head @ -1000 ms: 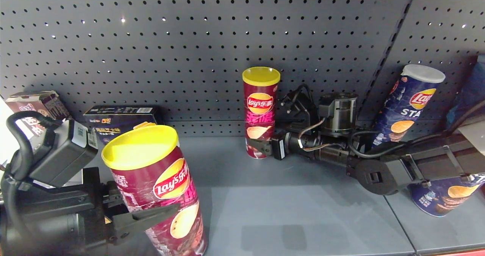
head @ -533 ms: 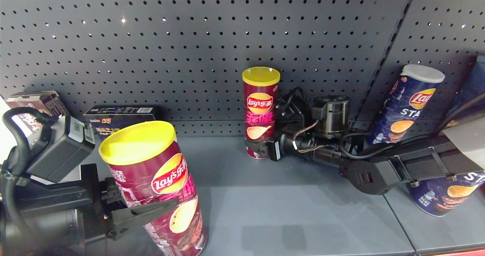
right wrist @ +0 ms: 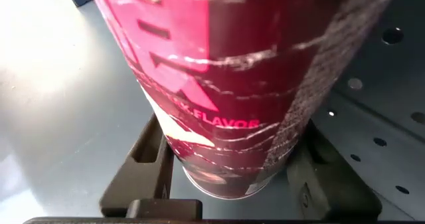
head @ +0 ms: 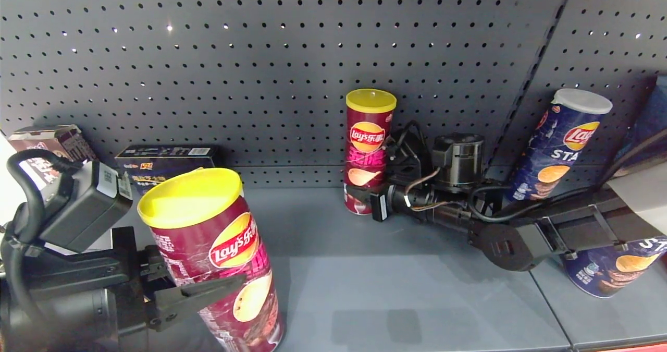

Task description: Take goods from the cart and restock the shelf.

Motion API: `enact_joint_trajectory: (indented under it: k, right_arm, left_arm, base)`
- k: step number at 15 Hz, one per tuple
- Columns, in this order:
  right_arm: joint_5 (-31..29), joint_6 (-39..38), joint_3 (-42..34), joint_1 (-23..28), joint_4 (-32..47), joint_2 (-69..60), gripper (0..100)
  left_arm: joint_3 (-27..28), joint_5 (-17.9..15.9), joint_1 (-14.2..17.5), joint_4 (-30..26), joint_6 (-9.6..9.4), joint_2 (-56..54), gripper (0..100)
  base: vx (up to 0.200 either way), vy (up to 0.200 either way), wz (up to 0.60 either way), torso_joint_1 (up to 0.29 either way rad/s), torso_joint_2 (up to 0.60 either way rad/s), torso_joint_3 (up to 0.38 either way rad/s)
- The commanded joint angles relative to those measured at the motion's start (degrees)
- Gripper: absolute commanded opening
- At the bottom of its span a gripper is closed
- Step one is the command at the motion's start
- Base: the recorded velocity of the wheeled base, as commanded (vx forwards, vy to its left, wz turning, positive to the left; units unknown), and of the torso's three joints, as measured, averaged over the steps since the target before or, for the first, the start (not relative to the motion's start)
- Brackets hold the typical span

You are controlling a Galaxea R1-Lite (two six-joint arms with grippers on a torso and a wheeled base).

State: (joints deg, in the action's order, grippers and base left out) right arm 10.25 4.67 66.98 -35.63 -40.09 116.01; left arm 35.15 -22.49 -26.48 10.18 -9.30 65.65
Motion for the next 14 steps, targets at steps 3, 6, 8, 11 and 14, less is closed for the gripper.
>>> enact_joint_trajectory:
  k: [3, 6, 8, 11, 14]
  right_arm:
    - [0.3, 0.1, -5.5, -0.3, -1.0, -4.6, 0]
    - [0.3, 0.0, -9.6, -1.3, -1.0, -8.4, 0]
    - [0.1, -0.1, -12.7, -2.5, -1.1, -11.2, 0]
    - [-0.1, -0.5, -18.2, -4.8, -2.0, -15.4, 0]
    - [-0.2, -0.8, -22.2, -7.0, -5.2, -17.6, 0]
  left_arm:
    - [-0.1, 0.0, 0.0, 0.0, -0.01, 0.1, 0]
    - [-0.1, 0.0, 0.0, 0.0, -0.01, 0.0, 0]
    - [-0.2, 0.0, 0.0, 0.0, -0.01, 0.0, 0]
    - [-0.1, 0.1, 0.0, 0.0, -0.01, -0.1, 0]
    - [-0.1, 0.1, 0.1, 0.0, -0.01, -0.1, 0]
  base:
    - [0.0, 0.0, 0.0, 0.0, 0.0, 0.0]
    - [0.0, 0.0, 0.0, 0.0, 0.0, 0.0]
    - [0.0, 0.0, 0.0, 0.0, 0.0, 0.0]
    - [0.0, 0.0, 0.0, 0.0, 0.0, 0.0]
    - [0.0, 0.0, 0.0, 0.0, 0.0, 0.0]
